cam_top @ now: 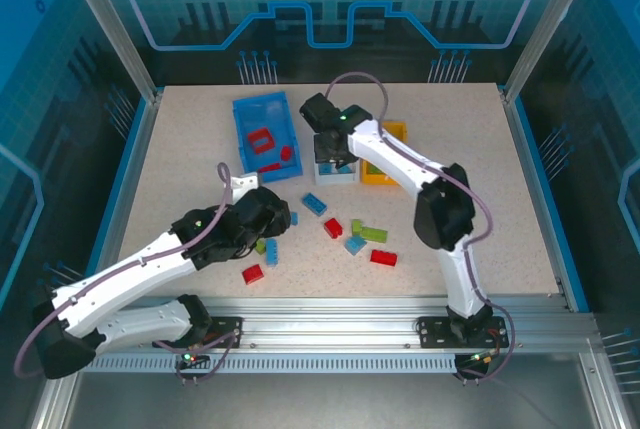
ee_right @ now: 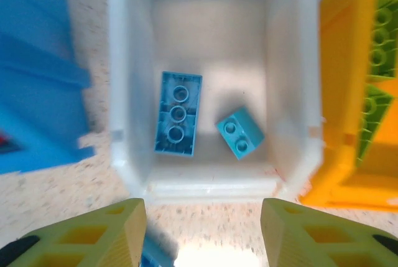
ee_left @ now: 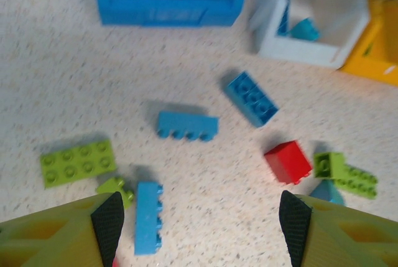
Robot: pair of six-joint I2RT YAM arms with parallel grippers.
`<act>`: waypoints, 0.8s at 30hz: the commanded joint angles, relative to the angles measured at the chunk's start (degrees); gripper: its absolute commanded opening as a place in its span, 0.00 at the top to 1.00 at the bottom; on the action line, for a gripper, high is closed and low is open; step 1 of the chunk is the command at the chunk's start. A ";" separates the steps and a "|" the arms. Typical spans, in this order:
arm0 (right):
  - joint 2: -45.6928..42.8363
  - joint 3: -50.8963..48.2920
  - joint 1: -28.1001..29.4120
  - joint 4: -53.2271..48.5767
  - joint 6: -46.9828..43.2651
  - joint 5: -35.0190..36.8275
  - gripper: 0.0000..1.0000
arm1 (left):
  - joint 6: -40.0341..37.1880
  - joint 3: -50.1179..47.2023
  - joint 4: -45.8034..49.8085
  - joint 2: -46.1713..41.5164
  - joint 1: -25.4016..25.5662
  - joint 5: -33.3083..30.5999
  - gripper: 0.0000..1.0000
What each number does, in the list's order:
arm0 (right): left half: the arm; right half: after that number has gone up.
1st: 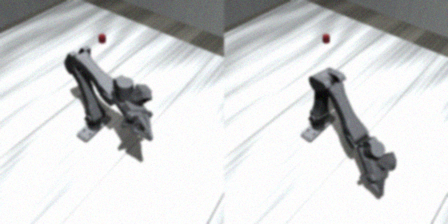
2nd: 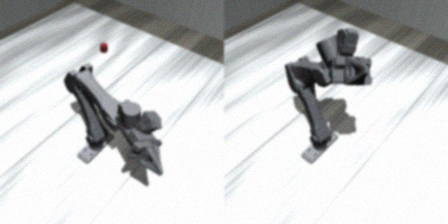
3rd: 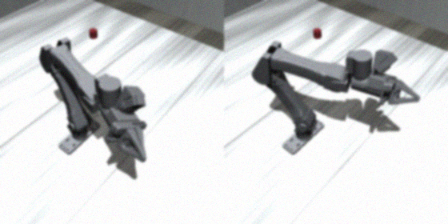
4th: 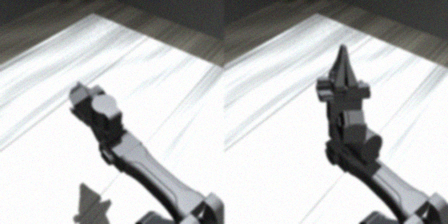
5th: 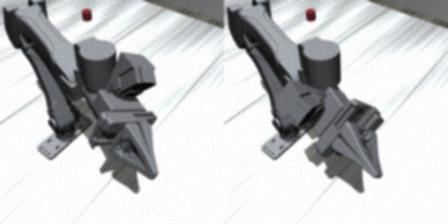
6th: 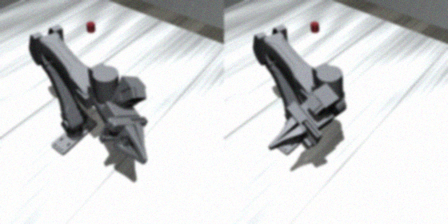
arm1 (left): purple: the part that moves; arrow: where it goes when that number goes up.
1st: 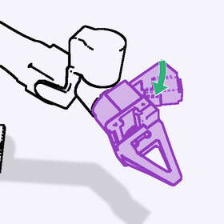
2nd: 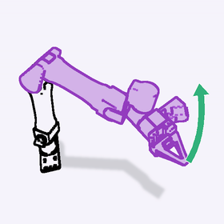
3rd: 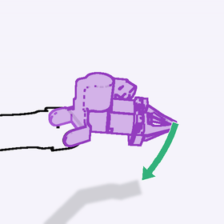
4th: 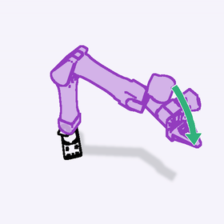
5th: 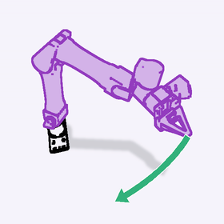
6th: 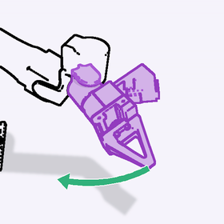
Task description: Sort the legos into containers by color
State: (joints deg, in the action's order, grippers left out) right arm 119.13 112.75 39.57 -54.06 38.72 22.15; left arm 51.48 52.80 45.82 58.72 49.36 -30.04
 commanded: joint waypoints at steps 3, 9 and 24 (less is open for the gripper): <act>-15.12 -15.30 4.53 13.18 -5.73 -0.31 0.42 | 9.57 -6.99 9.91 -0.68 -0.32 6.36 0.29; -27.64 -33.03 9.42 25.28 -12.41 -7.96 0.37 | 24.49 -14.77 7.94 -2.81 0.60 13.41 0.27; -39.61 -49.47 14.04 27.87 -8.47 -10.86 0.38 | 47.01 -26.68 -3.76 -6.34 4.16 15.22 0.20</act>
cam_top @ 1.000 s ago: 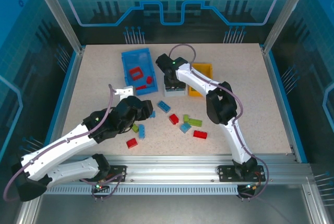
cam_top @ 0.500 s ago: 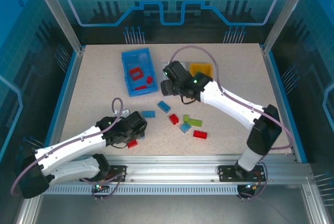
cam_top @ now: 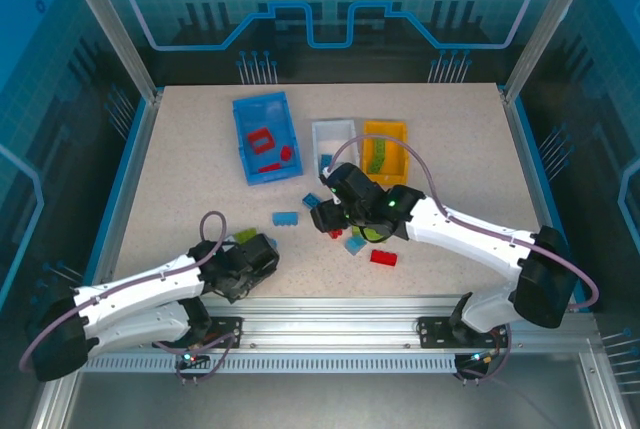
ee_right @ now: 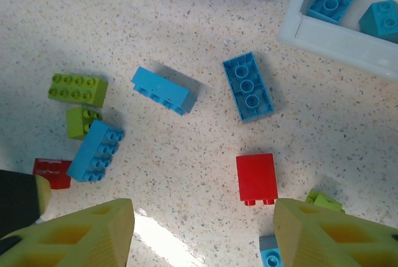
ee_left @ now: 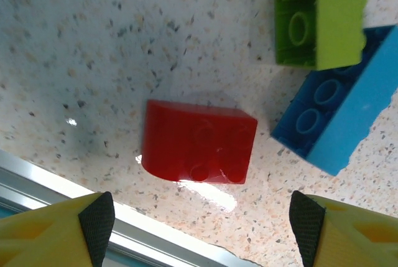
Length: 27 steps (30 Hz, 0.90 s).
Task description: Sort the legos into containers by color
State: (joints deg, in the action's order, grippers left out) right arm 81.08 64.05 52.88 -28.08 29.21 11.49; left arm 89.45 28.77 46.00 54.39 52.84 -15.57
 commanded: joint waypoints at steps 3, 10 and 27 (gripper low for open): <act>-2.01 -0.68 0.81 1.62 1.20 -0.13 0.38 | 13.35 -3.10 -7.63 -2.19 0.90 -0.04 0.19; -2.60 -0.56 1.17 0.68 1.54 -0.06 0.38 | 21.61 -4.34 -12.17 -1.39 0.95 -2.68 0.20; -2.95 -1.91 2.81 1.22 3.00 -0.08 0.38 | 25.46 -7.12 -9.93 -3.70 -7.45 -7.51 0.38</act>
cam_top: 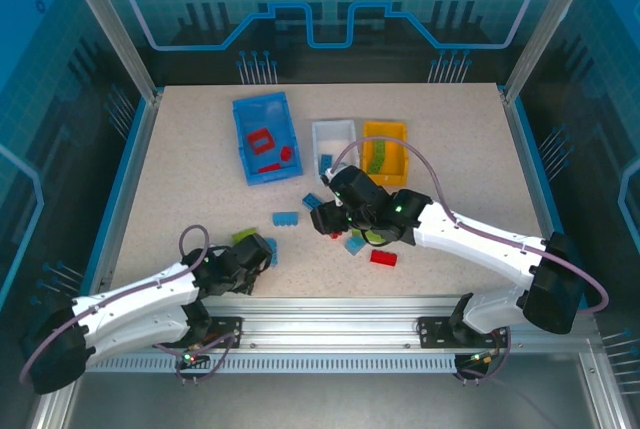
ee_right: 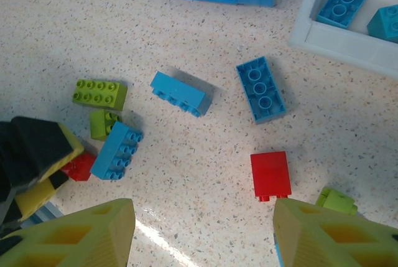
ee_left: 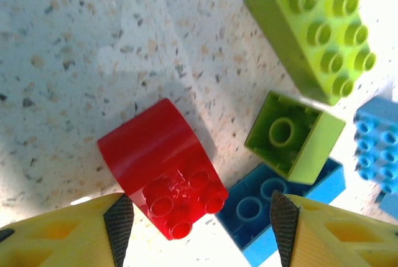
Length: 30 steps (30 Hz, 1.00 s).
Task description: Sort the legos into containers by color
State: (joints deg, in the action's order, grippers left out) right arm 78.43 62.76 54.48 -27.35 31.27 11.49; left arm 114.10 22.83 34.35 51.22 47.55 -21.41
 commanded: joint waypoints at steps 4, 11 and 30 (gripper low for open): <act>0.12 -0.59 1.72 0.56 1.43 0.14 0.38 | -0.48 -0.62 3.00 -0.34 -4.83 -0.41 0.41; -0.01 -0.63 2.04 0.64 1.60 0.53 0.38 | -0.77 -1.21 3.54 0.12 -5.15 1.89 0.42; -0.36 -0.83 2.90 2.13 1.14 -1.23 0.38 | -1.54 -0.09 -2.40 10.03 -7.56 6.51 0.42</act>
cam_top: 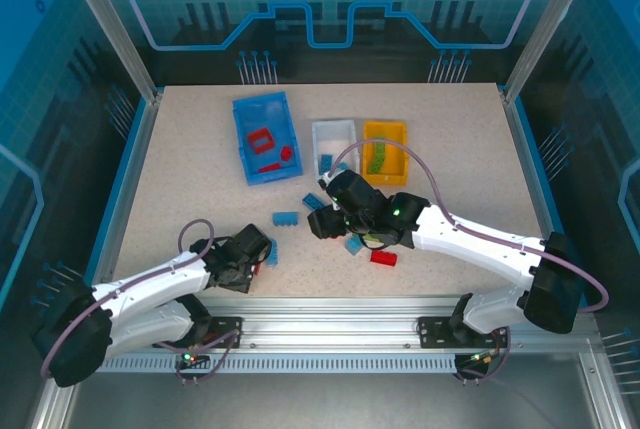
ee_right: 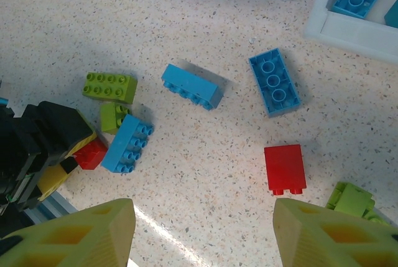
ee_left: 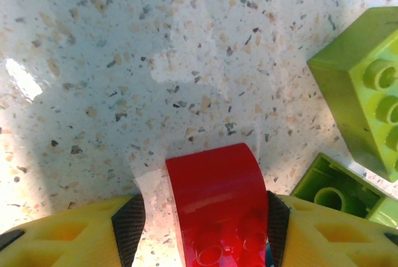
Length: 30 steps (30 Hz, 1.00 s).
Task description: Sort the legos into containers by color
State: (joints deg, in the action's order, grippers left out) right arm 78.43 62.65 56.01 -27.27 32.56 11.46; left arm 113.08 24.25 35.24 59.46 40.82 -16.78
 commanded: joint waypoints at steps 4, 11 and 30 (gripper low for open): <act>-0.76 -1.91 1.47 3.88 -0.41 -3.18 0.38 | -1.16 -1.08 -4.38 2.38 -1.45 1.52 0.45; -0.98 -2.23 1.43 3.89 0.25 -2.79 0.39 | -2.31 0.47 -6.78 6.20 -1.81 2.47 0.58; -5.61 -1.46 -1.55 13.14 -3.20 -8.56 0.38 | -50.71 33.15 5.11 9.55 -16.17 4.92 0.84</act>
State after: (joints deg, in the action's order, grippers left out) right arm 72.44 58.48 55.96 -17.45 30.35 4.27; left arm 79.81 49.76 38.17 64.10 27.66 -14.94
